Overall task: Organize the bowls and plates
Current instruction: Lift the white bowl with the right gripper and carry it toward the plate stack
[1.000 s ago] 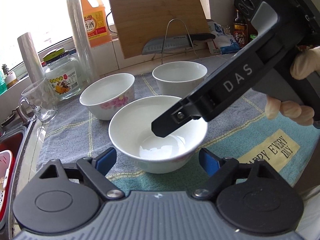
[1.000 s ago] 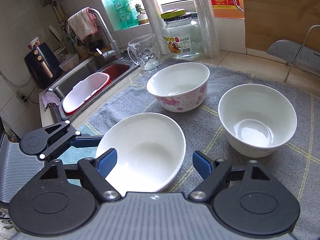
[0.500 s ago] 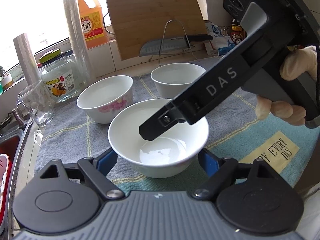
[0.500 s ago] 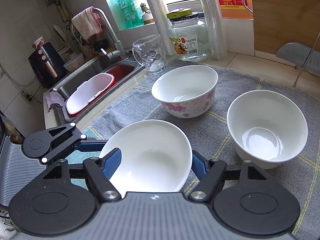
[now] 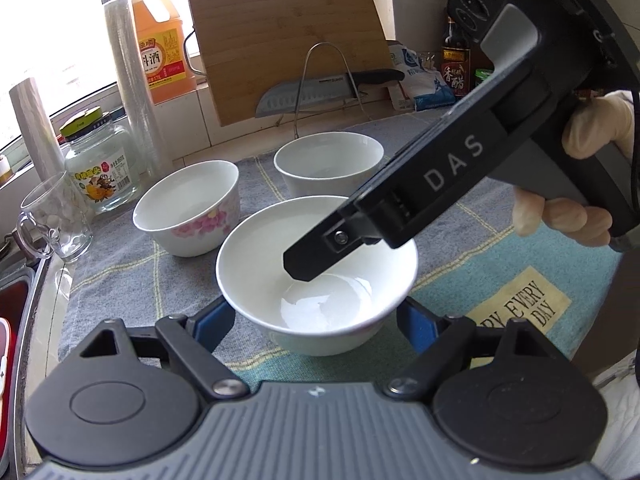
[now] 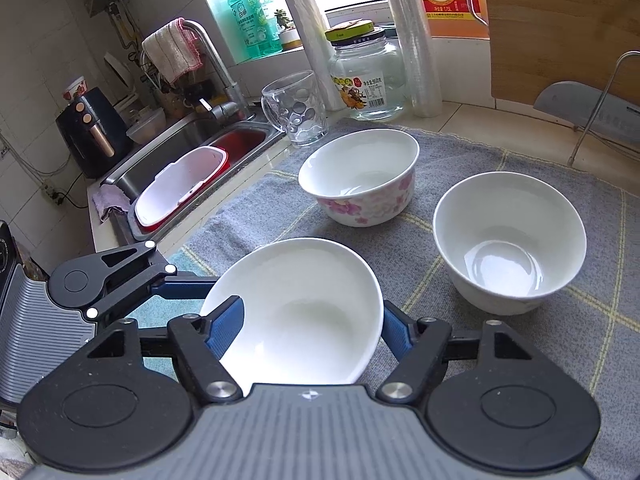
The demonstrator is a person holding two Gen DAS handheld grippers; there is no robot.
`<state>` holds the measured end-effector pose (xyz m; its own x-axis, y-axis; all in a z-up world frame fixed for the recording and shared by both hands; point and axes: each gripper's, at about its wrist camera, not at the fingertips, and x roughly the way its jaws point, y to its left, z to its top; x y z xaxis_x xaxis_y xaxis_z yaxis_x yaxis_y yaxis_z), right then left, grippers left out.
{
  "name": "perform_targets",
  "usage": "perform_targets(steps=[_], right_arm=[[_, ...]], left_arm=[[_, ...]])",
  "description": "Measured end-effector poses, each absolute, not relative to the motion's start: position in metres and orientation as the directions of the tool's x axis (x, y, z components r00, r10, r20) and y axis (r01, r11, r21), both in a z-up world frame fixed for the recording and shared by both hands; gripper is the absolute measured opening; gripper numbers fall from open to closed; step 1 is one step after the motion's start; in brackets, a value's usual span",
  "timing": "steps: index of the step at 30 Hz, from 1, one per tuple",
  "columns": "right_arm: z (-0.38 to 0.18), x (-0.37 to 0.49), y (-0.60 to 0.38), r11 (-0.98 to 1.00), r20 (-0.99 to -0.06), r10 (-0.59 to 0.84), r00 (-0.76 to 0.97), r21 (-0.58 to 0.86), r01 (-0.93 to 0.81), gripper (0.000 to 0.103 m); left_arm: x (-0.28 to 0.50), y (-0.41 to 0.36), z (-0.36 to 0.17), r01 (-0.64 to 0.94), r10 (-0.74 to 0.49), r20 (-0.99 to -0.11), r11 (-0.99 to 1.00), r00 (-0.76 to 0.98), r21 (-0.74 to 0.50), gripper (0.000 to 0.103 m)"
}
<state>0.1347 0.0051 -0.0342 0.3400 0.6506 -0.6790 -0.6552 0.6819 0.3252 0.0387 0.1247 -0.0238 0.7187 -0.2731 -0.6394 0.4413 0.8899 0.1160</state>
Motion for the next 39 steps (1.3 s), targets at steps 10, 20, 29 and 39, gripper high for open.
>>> perform_targets(steps=[10, 20, 29, 39], right_arm=[[-0.026, 0.119, -0.042, 0.743, -0.684, 0.608, 0.403, 0.312, -0.592, 0.078], [-0.022, 0.103, -0.086, 0.794, -0.698, 0.555, 0.452, 0.283, -0.537, 0.078], [-0.025, 0.095, -0.116, 0.823, -0.716, 0.518, 0.468, 0.270, -0.499, 0.078], [-0.030, 0.093, -0.130, 0.831, -0.724, 0.511, 0.463, 0.278, -0.482, 0.078]], left_arm=[[0.040, 0.090, -0.018, 0.533, -0.360, -0.629, 0.840, 0.689, 0.103, 0.087], [0.043, 0.055, -0.023, 0.606, -0.425, -0.633, 0.791, 0.647, 0.087, 0.087], [0.049, 0.031, -0.032, 0.639, -0.462, -0.646, 0.767, 0.608, 0.054, 0.087], [0.050, 0.018, -0.036, 0.648, -0.469, -0.658, 0.760, 0.589, 0.038, 0.087]])
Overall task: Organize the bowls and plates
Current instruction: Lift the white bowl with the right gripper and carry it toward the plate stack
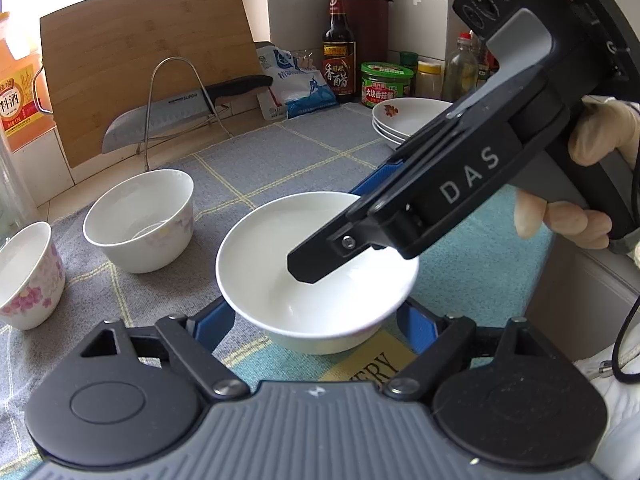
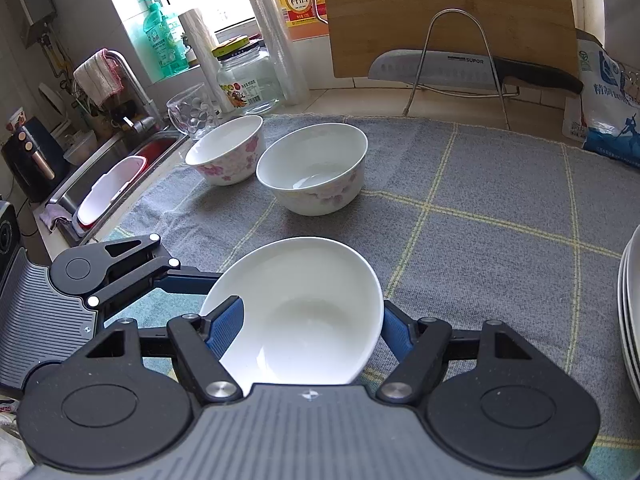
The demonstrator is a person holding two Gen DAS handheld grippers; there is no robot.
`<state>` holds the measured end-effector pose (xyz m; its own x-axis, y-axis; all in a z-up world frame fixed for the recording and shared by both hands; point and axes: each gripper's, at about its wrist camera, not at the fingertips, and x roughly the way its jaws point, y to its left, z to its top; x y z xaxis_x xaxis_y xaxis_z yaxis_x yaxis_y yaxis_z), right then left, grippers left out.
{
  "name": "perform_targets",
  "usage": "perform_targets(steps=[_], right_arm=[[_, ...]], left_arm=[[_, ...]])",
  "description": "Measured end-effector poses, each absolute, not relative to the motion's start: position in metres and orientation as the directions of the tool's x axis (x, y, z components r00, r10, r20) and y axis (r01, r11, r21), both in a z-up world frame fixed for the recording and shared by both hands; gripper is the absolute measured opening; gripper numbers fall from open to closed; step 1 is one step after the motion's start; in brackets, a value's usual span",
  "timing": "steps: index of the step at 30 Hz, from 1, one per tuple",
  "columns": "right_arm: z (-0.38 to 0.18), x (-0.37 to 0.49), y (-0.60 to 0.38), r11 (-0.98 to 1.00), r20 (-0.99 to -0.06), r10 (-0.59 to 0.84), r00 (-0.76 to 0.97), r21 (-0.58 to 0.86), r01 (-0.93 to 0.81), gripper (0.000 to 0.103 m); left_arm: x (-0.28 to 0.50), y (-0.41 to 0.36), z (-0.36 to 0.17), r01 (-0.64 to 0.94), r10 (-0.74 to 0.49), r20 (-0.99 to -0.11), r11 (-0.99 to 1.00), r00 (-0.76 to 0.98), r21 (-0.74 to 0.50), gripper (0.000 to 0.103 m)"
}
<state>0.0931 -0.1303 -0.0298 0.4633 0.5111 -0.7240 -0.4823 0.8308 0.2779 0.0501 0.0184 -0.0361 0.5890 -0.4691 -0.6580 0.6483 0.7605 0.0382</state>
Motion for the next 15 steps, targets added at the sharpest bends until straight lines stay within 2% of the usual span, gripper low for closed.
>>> perform_targets(steps=[12, 15], right_arm=[[-0.0333, 0.0931, -0.1315, 0.831, -0.731, 0.507, 0.456, 0.275, -0.484, 0.079], [-0.0331, 0.0936, -0.1305, 0.828, -0.730, 0.513, 0.452, 0.282, -0.484, 0.083]], left_arm=[[0.0493, 0.0157, -0.0384, 0.645, -0.470, -0.662, 0.764, 0.583, 0.025, 0.087], [0.0495, 0.0157, -0.0387, 0.646, -0.470, -0.661, 0.763, 0.584, 0.028, 0.088]])
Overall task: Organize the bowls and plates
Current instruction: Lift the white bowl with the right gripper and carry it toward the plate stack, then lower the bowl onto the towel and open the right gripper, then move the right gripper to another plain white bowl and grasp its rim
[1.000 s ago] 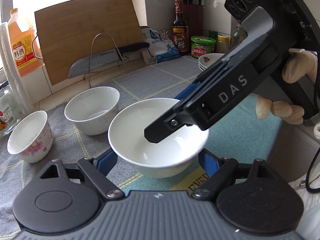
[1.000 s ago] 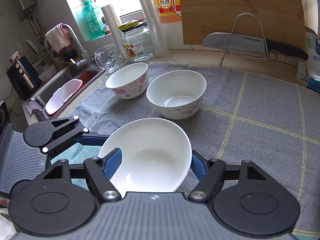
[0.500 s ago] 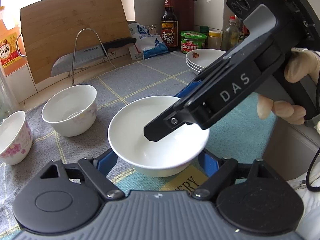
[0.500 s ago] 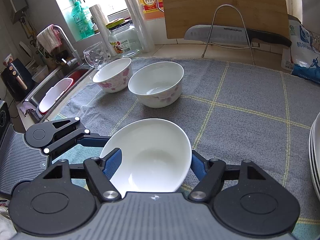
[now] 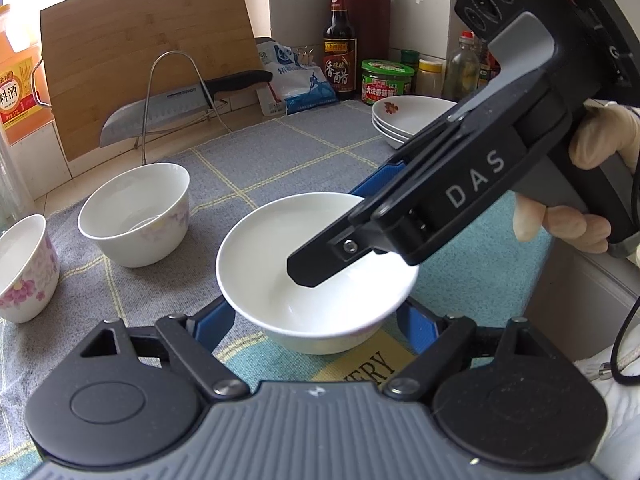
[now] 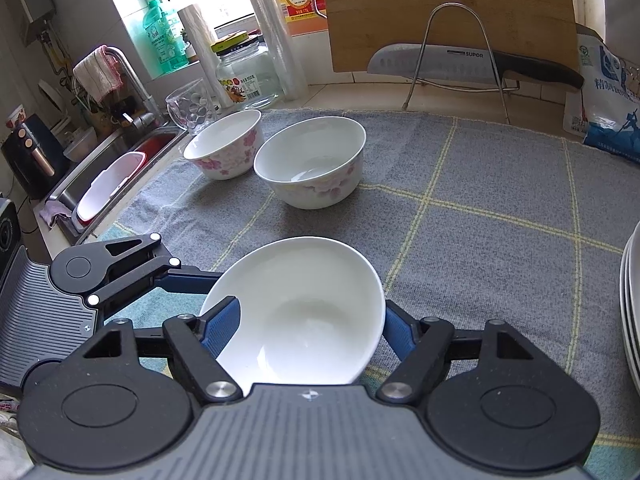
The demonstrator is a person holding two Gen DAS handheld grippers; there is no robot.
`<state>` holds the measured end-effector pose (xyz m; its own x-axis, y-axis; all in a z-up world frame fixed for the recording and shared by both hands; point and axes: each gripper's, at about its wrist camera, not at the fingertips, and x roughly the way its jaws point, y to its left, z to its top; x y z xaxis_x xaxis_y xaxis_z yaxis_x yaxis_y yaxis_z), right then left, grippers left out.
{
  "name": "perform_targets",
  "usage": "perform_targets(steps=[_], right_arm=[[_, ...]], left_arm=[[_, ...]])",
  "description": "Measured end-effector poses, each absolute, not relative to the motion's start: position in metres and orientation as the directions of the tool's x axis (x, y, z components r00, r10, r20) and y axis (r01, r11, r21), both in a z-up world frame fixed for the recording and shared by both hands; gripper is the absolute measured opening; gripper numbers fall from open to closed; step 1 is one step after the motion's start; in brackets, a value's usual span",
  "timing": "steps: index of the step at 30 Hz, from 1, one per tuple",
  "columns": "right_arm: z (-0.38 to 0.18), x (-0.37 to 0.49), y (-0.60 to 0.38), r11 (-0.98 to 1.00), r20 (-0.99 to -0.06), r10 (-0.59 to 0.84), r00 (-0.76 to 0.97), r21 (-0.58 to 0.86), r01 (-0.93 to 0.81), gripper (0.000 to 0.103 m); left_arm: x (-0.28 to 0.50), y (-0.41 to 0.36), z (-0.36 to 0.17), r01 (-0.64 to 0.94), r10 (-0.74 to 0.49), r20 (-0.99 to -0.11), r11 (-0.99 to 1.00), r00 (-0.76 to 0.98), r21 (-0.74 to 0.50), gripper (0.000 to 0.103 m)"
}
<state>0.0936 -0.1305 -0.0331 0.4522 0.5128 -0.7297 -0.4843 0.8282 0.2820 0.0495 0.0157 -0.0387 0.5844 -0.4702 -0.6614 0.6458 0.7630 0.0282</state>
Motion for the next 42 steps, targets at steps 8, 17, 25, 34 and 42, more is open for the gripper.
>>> perform_targets(steps=[8, 17, 25, 34, 42], right_arm=[[-0.026, 0.093, -0.134, 0.838, -0.710, 0.507, 0.488, 0.276, -0.471, 0.103], [-0.013, 0.091, -0.125, 0.852, -0.711, 0.449, 0.541, 0.159, -0.498, 0.103], [0.000, 0.102, -0.117, 0.851, -0.692, 0.443, 0.570, 0.124, -0.511, 0.103], [0.004, 0.127, -0.105, 0.832, -0.687, 0.457, 0.565, 0.105, -0.545, 0.103], [-0.007, 0.159, -0.092, 0.807, -0.709, 0.470, 0.526, 0.105, -0.581, 0.103]], left_arm=[[0.045, 0.024, -0.033, 0.648, -0.482, -0.660, 0.762, 0.576, 0.009, 0.095], [0.035, 0.056, -0.024, 0.627, -0.424, -0.696, 0.778, 0.579, 0.048, 0.095], [0.056, 0.090, -0.020, 0.473, -0.299, -0.676, 0.877, 0.674, 0.084, 0.095], [0.093, 0.108, -0.032, 0.344, -0.224, -0.659, 0.938, 0.718, 0.055, 0.095], [0.121, 0.096, -0.040, 0.333, -0.231, -0.635, 0.942, 0.738, 0.044, 0.095]])
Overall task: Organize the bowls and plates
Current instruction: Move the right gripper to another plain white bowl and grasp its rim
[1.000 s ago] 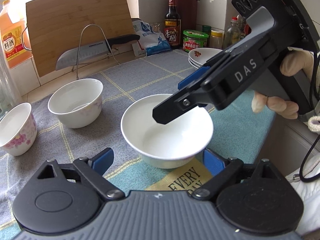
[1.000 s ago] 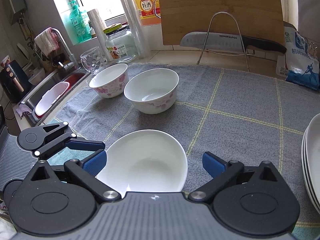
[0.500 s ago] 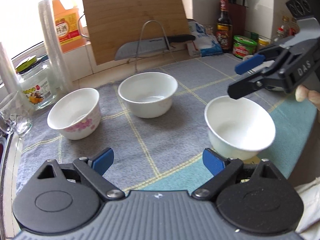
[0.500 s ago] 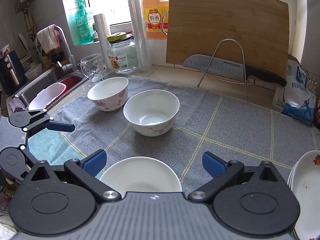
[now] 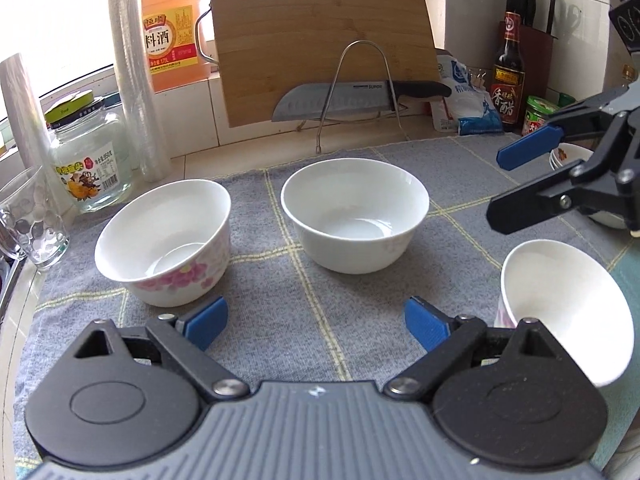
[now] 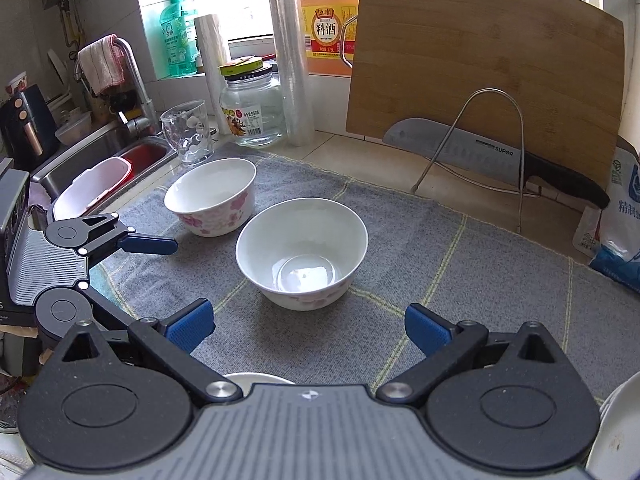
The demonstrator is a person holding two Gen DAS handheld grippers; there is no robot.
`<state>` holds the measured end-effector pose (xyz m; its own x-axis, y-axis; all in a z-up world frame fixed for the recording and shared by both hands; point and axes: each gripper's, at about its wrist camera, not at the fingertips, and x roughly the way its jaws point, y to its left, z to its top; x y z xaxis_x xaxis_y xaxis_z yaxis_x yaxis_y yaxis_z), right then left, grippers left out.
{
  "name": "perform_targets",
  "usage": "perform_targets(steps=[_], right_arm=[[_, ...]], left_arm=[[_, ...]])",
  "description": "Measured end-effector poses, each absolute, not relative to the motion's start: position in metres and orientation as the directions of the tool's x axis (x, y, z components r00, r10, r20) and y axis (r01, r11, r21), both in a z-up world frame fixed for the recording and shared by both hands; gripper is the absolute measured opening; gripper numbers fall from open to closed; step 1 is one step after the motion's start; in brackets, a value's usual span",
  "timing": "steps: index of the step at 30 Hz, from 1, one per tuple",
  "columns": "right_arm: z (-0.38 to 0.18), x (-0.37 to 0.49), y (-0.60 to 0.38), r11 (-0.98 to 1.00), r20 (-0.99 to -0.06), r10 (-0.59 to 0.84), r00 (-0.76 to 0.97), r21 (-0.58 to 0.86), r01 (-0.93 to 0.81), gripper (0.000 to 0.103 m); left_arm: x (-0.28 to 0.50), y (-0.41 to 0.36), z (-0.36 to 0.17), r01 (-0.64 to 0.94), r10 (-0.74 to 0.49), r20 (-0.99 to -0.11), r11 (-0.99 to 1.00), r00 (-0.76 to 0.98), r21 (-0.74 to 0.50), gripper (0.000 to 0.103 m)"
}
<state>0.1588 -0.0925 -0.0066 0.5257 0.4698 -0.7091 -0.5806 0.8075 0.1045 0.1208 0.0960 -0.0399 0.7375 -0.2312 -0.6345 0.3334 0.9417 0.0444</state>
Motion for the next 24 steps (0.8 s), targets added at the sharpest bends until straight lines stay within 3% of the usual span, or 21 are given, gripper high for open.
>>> perform_targets(steps=[18, 24], right_arm=[[-0.023, 0.226, -0.066, 0.758, -0.751, 0.496, 0.437, 0.127, -0.640, 0.098], [-0.031, 0.243, -0.060, 0.748, -0.763, 0.502, 0.407, 0.146, -0.647, 0.091]], left_arm=[[0.156, 0.073, -0.048, 0.393, -0.293, -0.602, 0.919, 0.742, 0.038, 0.092], [0.161, 0.070, -0.048, 0.411, -0.312, -0.598, 0.911, 0.738, 0.033, 0.083]])
